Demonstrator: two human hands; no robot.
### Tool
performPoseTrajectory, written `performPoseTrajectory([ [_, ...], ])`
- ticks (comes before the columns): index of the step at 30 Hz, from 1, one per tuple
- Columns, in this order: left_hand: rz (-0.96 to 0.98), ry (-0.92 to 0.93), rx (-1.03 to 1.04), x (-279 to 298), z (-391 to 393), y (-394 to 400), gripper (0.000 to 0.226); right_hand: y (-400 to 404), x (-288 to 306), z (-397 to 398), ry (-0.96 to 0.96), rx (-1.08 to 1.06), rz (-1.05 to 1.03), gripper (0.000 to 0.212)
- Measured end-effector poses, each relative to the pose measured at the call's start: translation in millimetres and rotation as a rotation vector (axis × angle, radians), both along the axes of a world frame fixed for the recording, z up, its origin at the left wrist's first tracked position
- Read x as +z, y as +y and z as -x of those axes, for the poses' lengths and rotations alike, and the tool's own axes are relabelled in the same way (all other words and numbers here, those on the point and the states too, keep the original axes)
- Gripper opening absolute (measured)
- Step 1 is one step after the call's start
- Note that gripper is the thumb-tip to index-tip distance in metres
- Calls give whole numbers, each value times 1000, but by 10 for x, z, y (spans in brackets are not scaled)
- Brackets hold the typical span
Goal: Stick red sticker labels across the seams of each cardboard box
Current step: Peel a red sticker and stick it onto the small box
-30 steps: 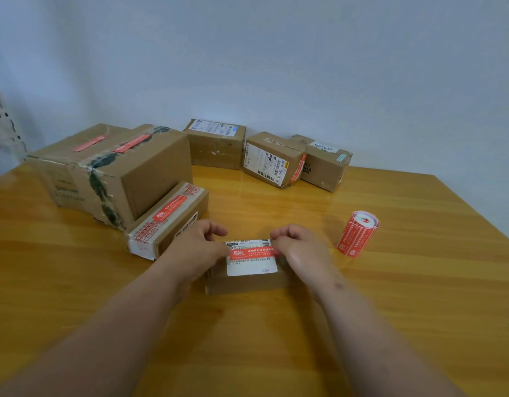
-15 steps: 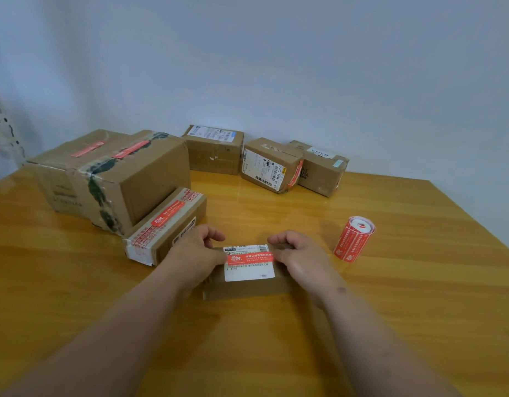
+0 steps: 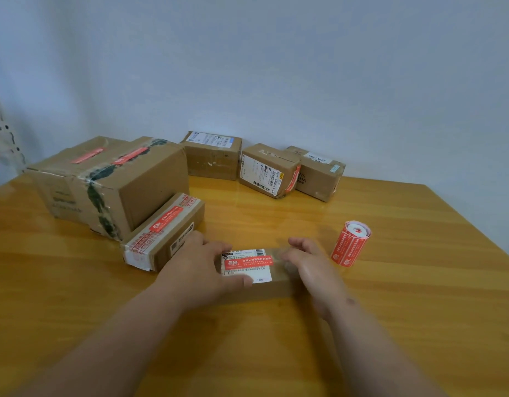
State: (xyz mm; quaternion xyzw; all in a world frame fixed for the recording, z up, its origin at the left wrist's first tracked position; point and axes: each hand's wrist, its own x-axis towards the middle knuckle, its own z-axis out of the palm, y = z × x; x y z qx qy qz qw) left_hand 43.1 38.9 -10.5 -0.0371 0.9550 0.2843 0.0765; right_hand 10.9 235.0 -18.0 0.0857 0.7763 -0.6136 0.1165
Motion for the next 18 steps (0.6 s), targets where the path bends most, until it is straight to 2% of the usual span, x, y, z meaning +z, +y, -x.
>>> performPoseTrajectory([
  [2,147,-17,-59,53,-13,15,92,20,20,10,-26,0,64,36],
  [5,382,124,-125,86,-16,56,88,27,63,14,54,23,129,37],
  [8,358,207,-138,89,-4,109,83,6,155,-15,151,104,157,42],
  [12,315,237,-106,89,-14,137,84,55,228,-81,255,69,37,36],
  [15,335,296,-81,90,-47,159,85,54,259,-140,301,54,-174,43],
  [18,386,351,-77,82,-63,197,84,-12,252,-179,384,61,-336,36],
])
